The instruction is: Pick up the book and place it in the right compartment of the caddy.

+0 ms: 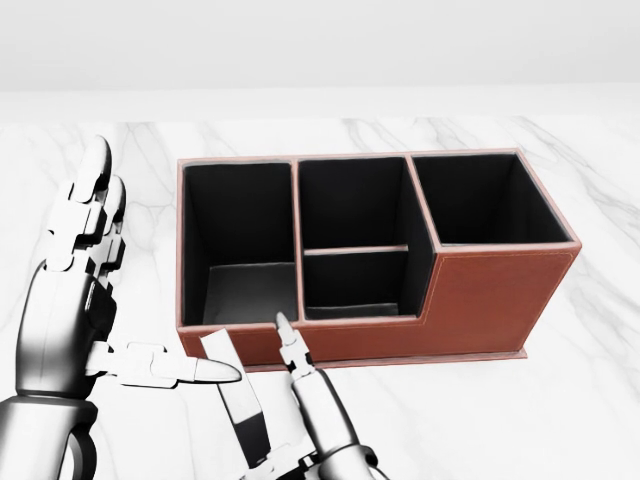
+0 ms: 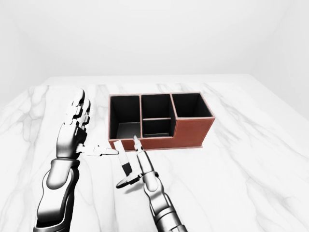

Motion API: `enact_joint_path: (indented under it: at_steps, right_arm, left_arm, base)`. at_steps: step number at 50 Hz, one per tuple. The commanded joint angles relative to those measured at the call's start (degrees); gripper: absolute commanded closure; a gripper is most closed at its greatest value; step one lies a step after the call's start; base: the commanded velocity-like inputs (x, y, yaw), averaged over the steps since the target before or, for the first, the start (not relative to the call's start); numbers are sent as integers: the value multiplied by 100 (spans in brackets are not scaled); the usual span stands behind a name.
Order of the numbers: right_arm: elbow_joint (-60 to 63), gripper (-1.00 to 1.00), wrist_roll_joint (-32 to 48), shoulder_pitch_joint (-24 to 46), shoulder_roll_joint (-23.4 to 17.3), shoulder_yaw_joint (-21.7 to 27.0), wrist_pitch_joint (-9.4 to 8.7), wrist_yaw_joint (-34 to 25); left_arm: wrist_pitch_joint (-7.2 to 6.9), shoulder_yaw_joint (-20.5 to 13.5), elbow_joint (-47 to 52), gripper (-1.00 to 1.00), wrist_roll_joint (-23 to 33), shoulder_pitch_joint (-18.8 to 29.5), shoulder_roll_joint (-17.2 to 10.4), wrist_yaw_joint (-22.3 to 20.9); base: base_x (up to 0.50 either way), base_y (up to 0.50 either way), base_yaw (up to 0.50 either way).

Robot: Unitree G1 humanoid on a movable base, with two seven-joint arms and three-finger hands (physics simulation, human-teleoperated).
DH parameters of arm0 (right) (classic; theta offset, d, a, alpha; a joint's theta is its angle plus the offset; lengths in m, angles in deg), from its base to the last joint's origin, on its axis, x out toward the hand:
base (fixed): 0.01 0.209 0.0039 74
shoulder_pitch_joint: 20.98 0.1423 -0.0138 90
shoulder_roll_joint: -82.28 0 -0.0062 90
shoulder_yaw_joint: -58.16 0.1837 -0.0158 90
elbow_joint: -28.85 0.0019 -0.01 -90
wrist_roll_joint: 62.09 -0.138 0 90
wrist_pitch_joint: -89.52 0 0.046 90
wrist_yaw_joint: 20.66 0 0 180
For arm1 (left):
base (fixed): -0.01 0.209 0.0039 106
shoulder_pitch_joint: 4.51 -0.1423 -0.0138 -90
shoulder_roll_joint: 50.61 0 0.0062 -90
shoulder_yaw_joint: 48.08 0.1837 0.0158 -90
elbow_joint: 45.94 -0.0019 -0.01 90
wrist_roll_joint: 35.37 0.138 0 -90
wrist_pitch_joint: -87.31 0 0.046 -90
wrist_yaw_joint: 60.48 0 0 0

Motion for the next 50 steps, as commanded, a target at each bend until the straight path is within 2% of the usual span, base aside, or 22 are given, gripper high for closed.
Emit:
enact_joint_path:
  at_steps: [1, 35, 36, 37, 38, 39, 50]
  right_arm:
    - [-364, -100, 29, 225, 93, 84, 0, 35]
    - [-1319, -100, 256, 759, 377, 164, 0, 144]
    - [-1335, -68, 259, 762, 383, 167, 0, 135]
    - [-1339, -9, 262, 758, 385, 167, 0, 130]
    - [-1340, -9, 264, 758, 386, 169, 0, 129]
    - [-1221, 100, 261, 690, 392, 147, 0, 85]
    - [-1172, 100, 245, 661, 378, 156, 0, 115]
  left_arm:
    - [0, -15, 38, -100, -42, 16, -6, -1]
    - [0, -15, 41, -100, -49, 10, -6, -6]
    - [0, -17, 37, -100, -51, 8, -6, -4]
    - [0, -16, 42, -100, -52, 7, -5, -4]
    - [0, -16, 42, -100, -52, 7, -5, -4]
    - [0, -18, 26, -100, -54, 7, -6, -3]
    - [0, -19, 31, -100, -59, 0, -6, -3]
  base:
    - [0, 0, 0]
    - [0, 0, 0]
    - [0, 0, 0]
    - [0, 0, 0]
    - [0, 0, 0]
    - [0, 0, 0]
    - [0, 0, 0]
